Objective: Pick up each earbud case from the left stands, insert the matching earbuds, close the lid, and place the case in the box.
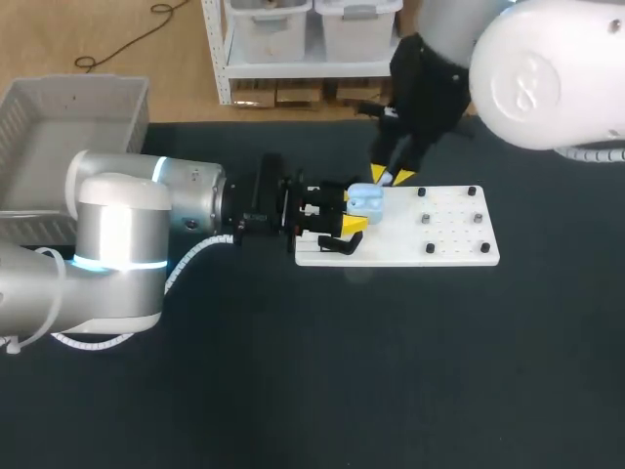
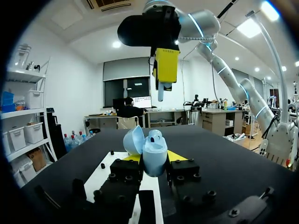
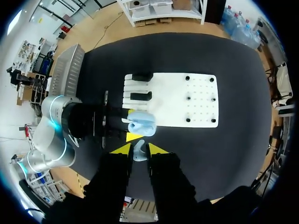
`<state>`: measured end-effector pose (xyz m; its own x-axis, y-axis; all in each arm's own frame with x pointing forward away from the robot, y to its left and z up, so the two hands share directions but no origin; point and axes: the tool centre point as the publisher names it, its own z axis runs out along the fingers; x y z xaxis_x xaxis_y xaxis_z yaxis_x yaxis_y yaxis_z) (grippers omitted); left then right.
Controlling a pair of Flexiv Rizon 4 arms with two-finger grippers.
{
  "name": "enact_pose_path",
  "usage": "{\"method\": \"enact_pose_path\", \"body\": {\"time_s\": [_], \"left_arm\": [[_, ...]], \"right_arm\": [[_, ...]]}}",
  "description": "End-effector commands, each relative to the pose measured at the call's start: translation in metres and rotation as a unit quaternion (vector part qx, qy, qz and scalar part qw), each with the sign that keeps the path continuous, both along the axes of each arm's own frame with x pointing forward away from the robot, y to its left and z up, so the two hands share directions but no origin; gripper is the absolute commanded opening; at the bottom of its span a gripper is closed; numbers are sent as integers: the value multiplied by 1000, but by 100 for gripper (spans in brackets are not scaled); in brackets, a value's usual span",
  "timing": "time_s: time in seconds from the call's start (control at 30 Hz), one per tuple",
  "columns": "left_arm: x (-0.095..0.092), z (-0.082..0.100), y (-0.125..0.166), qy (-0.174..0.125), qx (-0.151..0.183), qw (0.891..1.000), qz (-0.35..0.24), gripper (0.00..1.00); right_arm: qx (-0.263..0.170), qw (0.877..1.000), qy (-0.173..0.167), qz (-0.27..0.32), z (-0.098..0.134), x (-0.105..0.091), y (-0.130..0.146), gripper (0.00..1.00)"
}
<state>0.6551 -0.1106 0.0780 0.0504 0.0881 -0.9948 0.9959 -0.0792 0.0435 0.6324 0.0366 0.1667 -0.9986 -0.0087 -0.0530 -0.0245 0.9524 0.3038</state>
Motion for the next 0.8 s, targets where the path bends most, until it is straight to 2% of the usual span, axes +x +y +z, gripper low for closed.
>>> {"method": "enact_pose_path", "body": {"time_s": [0.03, 0.3, 0.4, 0.8], "left_arm": [[0, 0, 0, 0, 1, 1000, 0, 0], [0, 0, 0, 0, 1, 1000, 0, 0], [0, 0, 0, 0, 1, 1000, 0, 0], [0, 0, 0, 0, 1, 1000, 0, 0]], "right_arm": [[4, 1000, 16, 11, -4, 4, 7, 0], [5, 999, 29, 32, -15, 3, 18, 0], [3, 999, 17, 33, -19, 4, 19, 0], [3, 999, 17, 33, -19, 4, 19, 0]]}}
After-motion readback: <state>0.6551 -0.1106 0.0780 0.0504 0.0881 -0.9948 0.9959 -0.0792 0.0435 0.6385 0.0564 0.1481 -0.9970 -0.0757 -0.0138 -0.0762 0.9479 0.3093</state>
